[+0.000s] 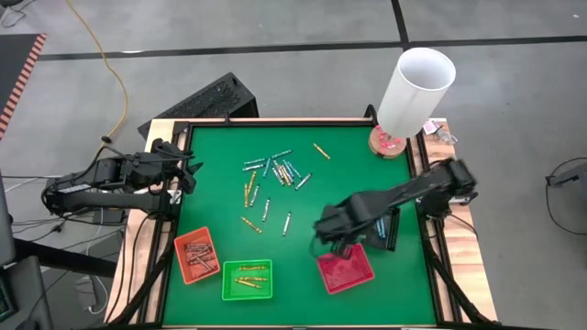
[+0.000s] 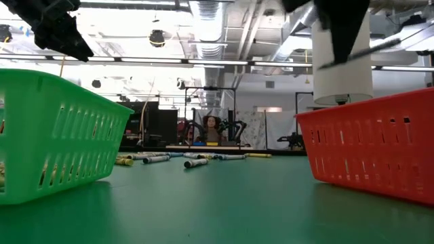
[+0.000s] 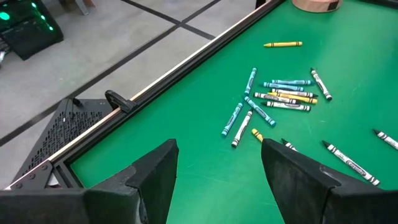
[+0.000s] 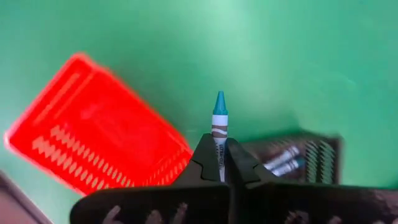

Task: Sort crayons
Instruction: Put the blue crayon into the black bin

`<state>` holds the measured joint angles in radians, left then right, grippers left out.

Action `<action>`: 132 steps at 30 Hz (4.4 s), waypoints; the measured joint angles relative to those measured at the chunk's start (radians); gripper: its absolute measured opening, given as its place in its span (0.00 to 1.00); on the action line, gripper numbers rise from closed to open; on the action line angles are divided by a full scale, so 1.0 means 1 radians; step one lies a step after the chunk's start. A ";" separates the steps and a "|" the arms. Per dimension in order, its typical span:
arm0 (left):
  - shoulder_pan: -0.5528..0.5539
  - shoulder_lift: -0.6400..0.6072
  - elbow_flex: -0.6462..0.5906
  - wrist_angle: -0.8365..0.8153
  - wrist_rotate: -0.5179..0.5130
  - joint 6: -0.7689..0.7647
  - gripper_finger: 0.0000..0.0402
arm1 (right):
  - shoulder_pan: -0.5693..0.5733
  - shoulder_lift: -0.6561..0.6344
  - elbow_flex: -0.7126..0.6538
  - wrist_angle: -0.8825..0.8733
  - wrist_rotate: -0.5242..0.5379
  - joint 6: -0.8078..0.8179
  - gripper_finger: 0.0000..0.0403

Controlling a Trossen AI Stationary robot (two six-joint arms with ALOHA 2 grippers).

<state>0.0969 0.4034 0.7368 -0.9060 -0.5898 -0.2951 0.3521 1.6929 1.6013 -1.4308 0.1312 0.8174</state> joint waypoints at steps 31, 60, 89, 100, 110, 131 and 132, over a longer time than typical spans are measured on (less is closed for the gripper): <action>0.000 0.000 0.000 -0.001 0.003 -0.005 0.56 | 0.104 -0.369 -0.741 0.301 0.109 1.221 0.00; 0.000 0.000 -0.007 -0.161 -0.027 -0.240 0.56 | 0.017 -0.369 -0.838 0.489 0.029 1.036 0.22; 0.018 0.002 -0.015 -0.198 -0.035 -0.418 0.56 | -0.723 -0.186 -0.521 1.164 -0.041 -0.430 0.22; 0.019 0.002 -0.015 -0.202 -0.022 -0.509 0.56 | -0.660 0.242 -0.093 0.817 -0.133 -0.630 0.22; 0.019 0.002 -0.016 -0.203 -0.028 -0.469 0.56 | -0.641 0.358 0.032 0.768 -0.127 -0.668 0.22; 0.019 0.002 -0.016 -0.202 -0.019 -0.487 0.56 | -0.653 0.403 0.028 0.735 -0.049 -0.650 0.22; 0.019 0.002 -0.016 -0.202 -0.019 -0.487 0.56 | -0.657 0.403 0.028 0.736 -0.049 -0.650 0.22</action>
<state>0.1154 0.4057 0.7208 -1.1084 -0.6090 -0.7822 -0.3045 2.0960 1.6291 -0.6950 0.0826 0.1673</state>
